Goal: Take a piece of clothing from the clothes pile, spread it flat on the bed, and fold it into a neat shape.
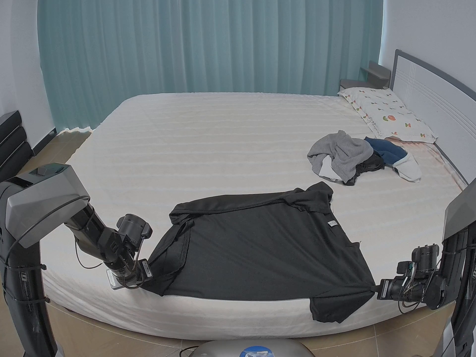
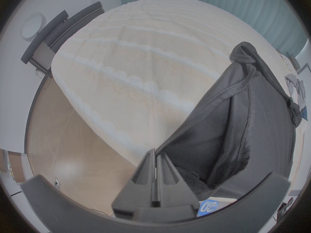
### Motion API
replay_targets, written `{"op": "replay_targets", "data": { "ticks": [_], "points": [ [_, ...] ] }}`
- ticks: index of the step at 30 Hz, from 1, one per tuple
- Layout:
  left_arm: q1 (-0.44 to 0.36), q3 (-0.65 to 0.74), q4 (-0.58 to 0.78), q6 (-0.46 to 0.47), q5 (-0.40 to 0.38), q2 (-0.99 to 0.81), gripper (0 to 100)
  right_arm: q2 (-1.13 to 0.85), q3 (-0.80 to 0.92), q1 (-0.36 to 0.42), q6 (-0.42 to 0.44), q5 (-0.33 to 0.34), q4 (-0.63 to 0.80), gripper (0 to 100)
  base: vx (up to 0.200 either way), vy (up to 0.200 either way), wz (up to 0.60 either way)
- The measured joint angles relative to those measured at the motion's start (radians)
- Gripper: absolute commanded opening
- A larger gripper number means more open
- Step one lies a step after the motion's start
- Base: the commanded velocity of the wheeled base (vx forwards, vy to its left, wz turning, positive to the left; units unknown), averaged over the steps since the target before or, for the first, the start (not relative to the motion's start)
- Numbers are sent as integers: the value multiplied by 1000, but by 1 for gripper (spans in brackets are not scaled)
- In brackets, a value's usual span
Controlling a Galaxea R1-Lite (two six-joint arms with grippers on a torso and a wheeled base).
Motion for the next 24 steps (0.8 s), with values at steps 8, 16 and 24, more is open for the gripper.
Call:
{"op": "replay_targets", "data": {
  "ticks": [8,16,24],
  "points": [
    [-3,-6,1,-7,-121,-26,100,21,-12,5,86,21,-93,100,0,0,0],
    [11,-37,-1,-73,-252,-114,100,-22,-29,9,247,50,-150,100,0,0,0],
    [21,-103,-1,-220,-283,-156,100,-47,-67,15,366,51,-153,100,25,0,0]
  ]
}}
